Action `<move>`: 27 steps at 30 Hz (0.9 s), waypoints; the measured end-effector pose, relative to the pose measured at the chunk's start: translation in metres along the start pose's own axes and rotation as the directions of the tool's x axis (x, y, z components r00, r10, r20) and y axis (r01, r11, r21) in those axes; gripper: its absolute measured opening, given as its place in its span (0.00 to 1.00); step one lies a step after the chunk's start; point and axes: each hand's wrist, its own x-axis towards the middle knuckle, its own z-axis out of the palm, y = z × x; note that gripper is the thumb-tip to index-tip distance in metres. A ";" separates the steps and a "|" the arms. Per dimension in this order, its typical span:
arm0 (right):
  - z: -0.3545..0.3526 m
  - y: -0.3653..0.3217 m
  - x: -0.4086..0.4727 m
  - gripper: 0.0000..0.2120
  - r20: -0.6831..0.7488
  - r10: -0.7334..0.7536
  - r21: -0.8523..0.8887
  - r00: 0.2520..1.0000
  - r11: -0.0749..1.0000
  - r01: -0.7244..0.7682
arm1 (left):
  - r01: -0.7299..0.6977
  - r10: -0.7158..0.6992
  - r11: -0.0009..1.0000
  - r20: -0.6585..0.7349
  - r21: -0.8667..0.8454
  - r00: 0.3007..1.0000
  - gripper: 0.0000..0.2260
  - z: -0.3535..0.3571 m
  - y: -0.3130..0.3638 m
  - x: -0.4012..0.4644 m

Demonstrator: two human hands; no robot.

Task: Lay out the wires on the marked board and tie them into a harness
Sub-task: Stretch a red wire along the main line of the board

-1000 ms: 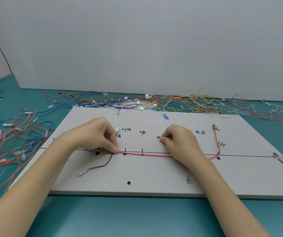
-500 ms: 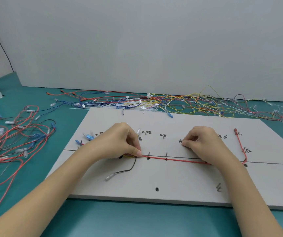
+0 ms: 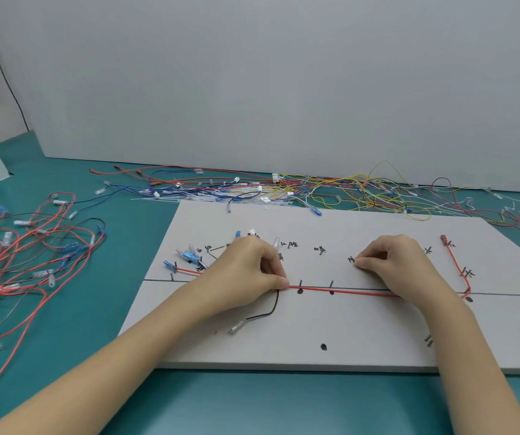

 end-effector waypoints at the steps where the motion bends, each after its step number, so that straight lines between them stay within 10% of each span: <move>1: 0.000 0.001 0.000 0.14 0.001 0.003 -0.004 1.000 1.000 -0.003 | -0.001 0.001 1.000 0.001 -0.001 1.000 0.05 0.000 0.000 -0.001; 6: 0.001 0.002 0.002 0.12 -0.007 0.027 0.006 1.000 1.000 -0.027 | -0.015 0.014 0.999 0.011 0.038 1.000 0.10 -0.013 0.001 -0.003; 11: 0.002 0.003 0.003 0.09 -0.007 0.051 0.027 0.999 0.998 -0.051 | 0.146 -0.033 0.955 -0.395 0.259 0.918 0.10 -0.073 -0.029 0.007; 15: 0.003 0.003 0.003 0.08 -0.017 0.064 0.035 0.998 0.997 -0.063 | 0.682 -0.419 0.575 -0.554 0.451 0.719 0.16 -0.119 -0.087 0.003; 18: 0.003 0.003 0.003 0.08 -0.016 0.074 0.034 0.997 0.997 -0.073 | 0.830 -0.694 0.364 -0.472 0.423 0.544 0.20 -0.136 -0.119 -0.005; 27: 0.003 -0.001 0.001 0.08 -0.018 0.101 0.055 0.995 0.994 -0.100 | 0.831 -0.601 0.486 -0.586 0.271 0.543 0.17 -0.148 -0.144 -0.008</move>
